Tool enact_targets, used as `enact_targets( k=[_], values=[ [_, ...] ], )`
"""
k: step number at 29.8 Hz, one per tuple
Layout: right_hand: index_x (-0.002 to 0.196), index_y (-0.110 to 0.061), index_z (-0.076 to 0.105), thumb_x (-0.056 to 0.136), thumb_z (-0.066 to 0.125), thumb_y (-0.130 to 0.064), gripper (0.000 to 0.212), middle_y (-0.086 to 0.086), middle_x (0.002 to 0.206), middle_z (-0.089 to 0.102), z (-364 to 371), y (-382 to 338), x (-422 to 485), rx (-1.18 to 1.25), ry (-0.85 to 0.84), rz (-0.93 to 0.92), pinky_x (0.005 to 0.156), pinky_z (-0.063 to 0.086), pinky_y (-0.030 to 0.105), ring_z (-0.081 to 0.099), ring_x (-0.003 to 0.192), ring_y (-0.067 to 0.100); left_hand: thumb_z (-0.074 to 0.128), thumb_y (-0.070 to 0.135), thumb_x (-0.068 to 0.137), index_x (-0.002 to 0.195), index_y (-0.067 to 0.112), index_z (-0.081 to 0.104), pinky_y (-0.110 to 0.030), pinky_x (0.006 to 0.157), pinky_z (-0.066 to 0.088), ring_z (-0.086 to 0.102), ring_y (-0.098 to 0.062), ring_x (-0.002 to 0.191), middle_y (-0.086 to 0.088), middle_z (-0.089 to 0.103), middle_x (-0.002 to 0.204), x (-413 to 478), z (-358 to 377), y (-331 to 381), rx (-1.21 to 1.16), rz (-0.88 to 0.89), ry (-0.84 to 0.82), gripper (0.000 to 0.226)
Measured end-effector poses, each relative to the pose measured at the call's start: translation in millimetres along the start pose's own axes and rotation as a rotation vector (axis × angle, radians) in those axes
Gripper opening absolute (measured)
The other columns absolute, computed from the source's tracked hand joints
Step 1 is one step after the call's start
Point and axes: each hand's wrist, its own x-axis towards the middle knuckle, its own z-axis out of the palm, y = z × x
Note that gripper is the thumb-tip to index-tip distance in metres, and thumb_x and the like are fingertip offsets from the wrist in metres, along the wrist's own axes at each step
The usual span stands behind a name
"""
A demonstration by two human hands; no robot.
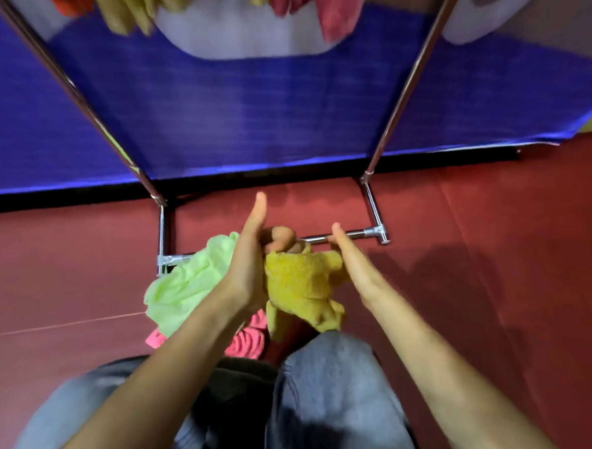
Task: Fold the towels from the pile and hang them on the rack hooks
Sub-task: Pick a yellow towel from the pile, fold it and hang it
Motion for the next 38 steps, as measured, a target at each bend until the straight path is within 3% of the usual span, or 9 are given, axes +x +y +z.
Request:
enact_targets(
  k=[2,6,11,13,20,23,27,31,38],
  values=[
    [0.129,-0.019,0.05,0.088,0.031,-0.06,0.061,0.005,0.13,0.057,-2,-14,-15,0.077,-0.071,0.036,0.107,0.037,0.036,0.051,0.121,0.018,0.027,0.06,0.068,0.027,0.018,0.024,-0.009,0.032,0.026,0.028,-0.008,0.025,0.004,0.026,0.028,-28,18,18,0.014,0.042,-0.093,0.059],
    [0.07,-0.018,0.073,0.082,0.033,-0.068,0.066,0.0,0.058,0.071,-6,-29,-58,0.306,-0.351,0.136,0.064,0.052,0.022,0.067,0.057,0.01,0.024,0.061,0.066,0.028,0.023,0.021,-0.012,0.033,0.028,0.028,-0.008,0.026,0.004,0.028,0.027,-82,43,33,0.075,0.111,-0.172,0.054],
    [0.101,-0.014,0.064,0.09,0.035,-0.053,0.05,0.004,0.076,0.069,12,-28,-121,0.07,-0.496,0.064,0.074,0.052,0.025,0.064,0.07,0.012,0.028,0.059,0.066,0.023,0.018,0.028,-0.013,0.033,0.027,0.03,-0.01,0.026,0.0,0.029,0.027,-154,41,9,0.018,0.126,-0.04,0.06],
    [0.087,-0.013,0.069,0.087,0.047,-0.049,0.043,0.001,0.073,0.07,11,-22,-136,-0.065,-0.405,-0.047,0.074,0.052,0.024,0.064,0.067,0.01,0.03,0.056,0.068,0.024,0.017,0.028,-0.013,0.034,0.024,0.028,-0.011,0.027,-0.001,0.028,0.028,-167,26,-15,0.008,0.118,0.031,0.059],
    [0.108,-0.008,0.059,0.089,0.05,-0.011,0.02,-0.001,0.086,0.065,-12,-20,-201,0.246,-0.36,-0.41,0.068,0.049,0.012,0.061,0.07,0.001,0.026,0.056,0.083,0.024,0.013,0.032,-0.016,0.037,0.035,0.043,-0.014,0.03,-0.005,0.041,0.03,-222,16,-71,0.076,0.117,0.062,0.073],
    [0.1,-0.014,0.061,0.074,0.07,-0.031,0.032,-0.005,0.081,0.071,-19,-34,-225,0.256,-0.446,-0.53,0.068,0.051,0.015,0.065,0.071,0.0,0.048,0.079,0.059,0.024,0.016,0.041,-0.015,0.036,0.033,0.042,-0.01,0.029,-0.002,0.043,0.029,-226,15,-71,0.226,0.177,0.035,0.072],
    [0.089,-0.018,0.064,0.035,0.084,-0.055,0.068,-0.006,0.071,0.073,-22,-59,-271,0.272,-0.57,-0.643,0.06,0.053,0.014,0.067,0.065,0.003,0.02,0.039,0.096,0.042,0.007,0.049,-0.014,0.035,0.041,0.053,-0.015,0.039,-0.004,0.054,0.036,-244,33,-49,0.139,0.342,0.235,0.069],
    [0.082,-0.019,0.07,0.041,0.083,-0.051,0.054,-0.004,0.07,0.073,-18,-71,-312,0.243,-0.664,-0.72,0.058,0.052,0.014,0.067,0.064,0.003,0.018,0.038,0.096,0.093,0.023,0.055,-0.022,0.086,0.046,0.062,-0.002,0.093,0.01,0.066,0.092,-265,56,-18,0.218,0.572,0.299,0.041],
    [0.092,-0.018,0.063,0.042,0.081,-0.055,0.065,-0.007,0.068,0.072,-18,-58,-339,0.15,-0.674,-0.702,0.055,0.05,0.012,0.064,0.061,0.0,0.045,0.051,0.083,0.071,0.017,0.067,-0.037,0.078,0.048,0.064,-0.025,0.082,-0.01,0.07,0.083,-303,61,5,0.261,0.627,0.326,0.042]
  ],
)
